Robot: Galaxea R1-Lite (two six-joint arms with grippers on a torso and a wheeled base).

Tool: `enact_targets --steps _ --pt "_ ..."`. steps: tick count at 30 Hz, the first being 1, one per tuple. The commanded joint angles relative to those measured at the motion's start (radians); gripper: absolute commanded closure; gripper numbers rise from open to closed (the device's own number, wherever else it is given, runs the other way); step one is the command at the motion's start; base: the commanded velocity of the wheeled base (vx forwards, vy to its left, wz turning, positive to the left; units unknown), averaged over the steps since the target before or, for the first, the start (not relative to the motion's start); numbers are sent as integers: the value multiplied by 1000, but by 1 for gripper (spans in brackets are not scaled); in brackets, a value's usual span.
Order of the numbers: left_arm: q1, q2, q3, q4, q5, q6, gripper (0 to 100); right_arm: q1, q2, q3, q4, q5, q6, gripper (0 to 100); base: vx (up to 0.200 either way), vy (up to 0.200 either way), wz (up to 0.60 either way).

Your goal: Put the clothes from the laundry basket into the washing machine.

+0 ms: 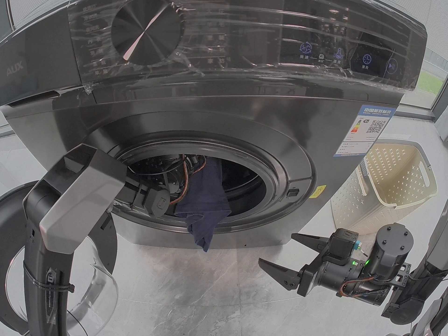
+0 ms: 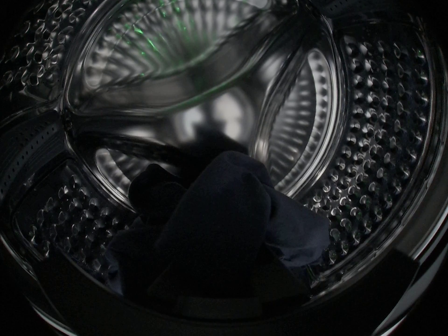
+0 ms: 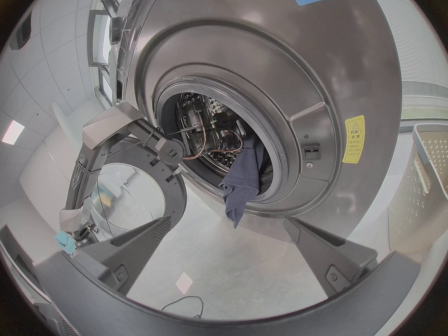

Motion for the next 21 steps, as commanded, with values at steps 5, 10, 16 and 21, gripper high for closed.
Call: enact_targets --steps 5,10,16,21 --pt "-15 -20 74 -10 8 -27 0 -3 0 -1 -1 0 0 0 0 0 0" --pt "-46 -109 223 44 -20 -32 0 0 -1 0 -1 0 0 0 0 0 0" --pt "-53 -151 372 104 -66 49 0 0 -4 0 -1 0 0 0 0 0 0" --pt "-53 -137 412 107 -70 85 0 2 -3 0 -1 0 0 0 0 0 0"
